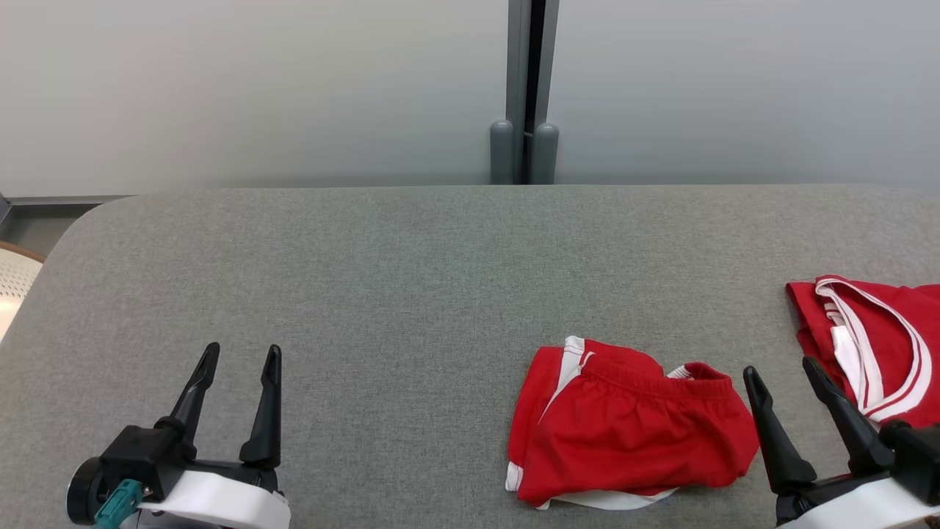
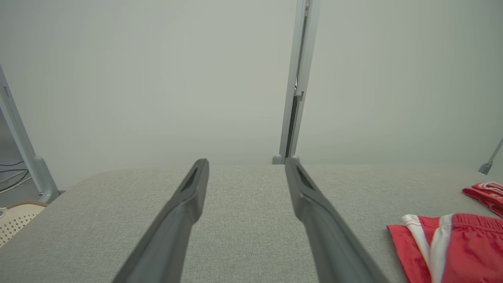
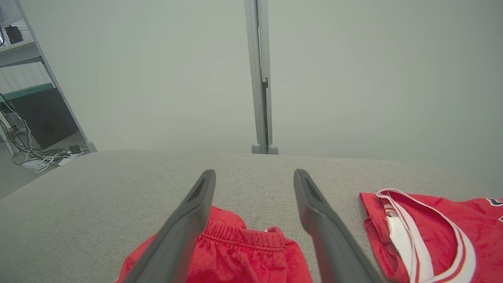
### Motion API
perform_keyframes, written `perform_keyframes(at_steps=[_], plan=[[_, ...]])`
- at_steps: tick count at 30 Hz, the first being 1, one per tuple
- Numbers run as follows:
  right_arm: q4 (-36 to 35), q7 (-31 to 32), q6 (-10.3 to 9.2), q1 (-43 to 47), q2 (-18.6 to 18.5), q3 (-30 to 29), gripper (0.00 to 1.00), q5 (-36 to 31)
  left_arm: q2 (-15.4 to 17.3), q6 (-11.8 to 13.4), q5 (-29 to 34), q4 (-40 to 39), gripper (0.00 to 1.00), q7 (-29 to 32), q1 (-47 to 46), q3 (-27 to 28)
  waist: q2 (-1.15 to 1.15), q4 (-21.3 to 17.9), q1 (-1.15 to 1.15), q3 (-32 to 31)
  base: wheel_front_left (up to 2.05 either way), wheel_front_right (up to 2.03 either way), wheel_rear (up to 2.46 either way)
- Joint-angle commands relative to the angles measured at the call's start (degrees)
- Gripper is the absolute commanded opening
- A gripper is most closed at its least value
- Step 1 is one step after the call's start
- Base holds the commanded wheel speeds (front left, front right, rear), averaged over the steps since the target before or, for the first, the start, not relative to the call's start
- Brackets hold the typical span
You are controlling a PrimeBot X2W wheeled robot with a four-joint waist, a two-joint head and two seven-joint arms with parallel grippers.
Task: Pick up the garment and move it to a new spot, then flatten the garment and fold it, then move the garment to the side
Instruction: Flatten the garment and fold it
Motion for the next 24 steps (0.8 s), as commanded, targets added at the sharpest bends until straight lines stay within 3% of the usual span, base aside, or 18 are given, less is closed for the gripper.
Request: perform_keyframes(at_steps=[1, 5, 16, 22, 23, 24], plan=[[0.2, 0.2, 0.0, 0.1, -0.5, 0.3, 1.0, 0.3, 0.2, 0.2, 0.1, -0.3, 1.0, 0.2, 0.0, 0.0, 0.0, 0.2, 0.0, 0.2, 0.0, 0.0, 0.0], [2.4, 1.7, 0.0, -2.5, -3.0, 3.7, 1.0, 1.5, -0.1, 0.4, 0.4, -1.0, 1.0, 0.1, -1.5, -0.4, 0.0, 1.2, 0.0, 1.8, 0.0, 0.0, 0.0], [15.1, 4.7, -0.01, -16.8, -12.2, 20.4, 1.0, 7.8, -1.9, -0.5, 1.1, -0.1, 1.0, -0.8, -5.9, -2.1, 0.0, 4.9, 0.0, 7.4, 0.0, 0.0, 0.0], [19.2, 10.1, -0.01, -22.8, -16.3, 27.3, 1.0, 13.1, -2.7, -1.1, 1.5, 1.3, 1.0, -1.4, -7.7, -2.5, 0.0, 5.8, 0.0, 8.8, 0.0, 0.0, 0.0], [19.3, 11.3, -0.01, -23.4, -17.0, 28.2, 0.46, 14.3, -2.8, -1.1, 1.5, 1.4, 1.0, -1.5, -8.0, -2.5, 0.0, 5.8, 0.0, 8.9, 0.0, 0.0, 0.0], [19.1, 12.5, -0.01, -23.8, -17.9, 29.3, 0.35, 15.4, -2.9, -1.2, 1.6, 1.6, 1.0, -1.6, -8.1, -2.5, 0.0, 5.9, 0.0, 9.0, 0.0, 0.0, 0.0]])
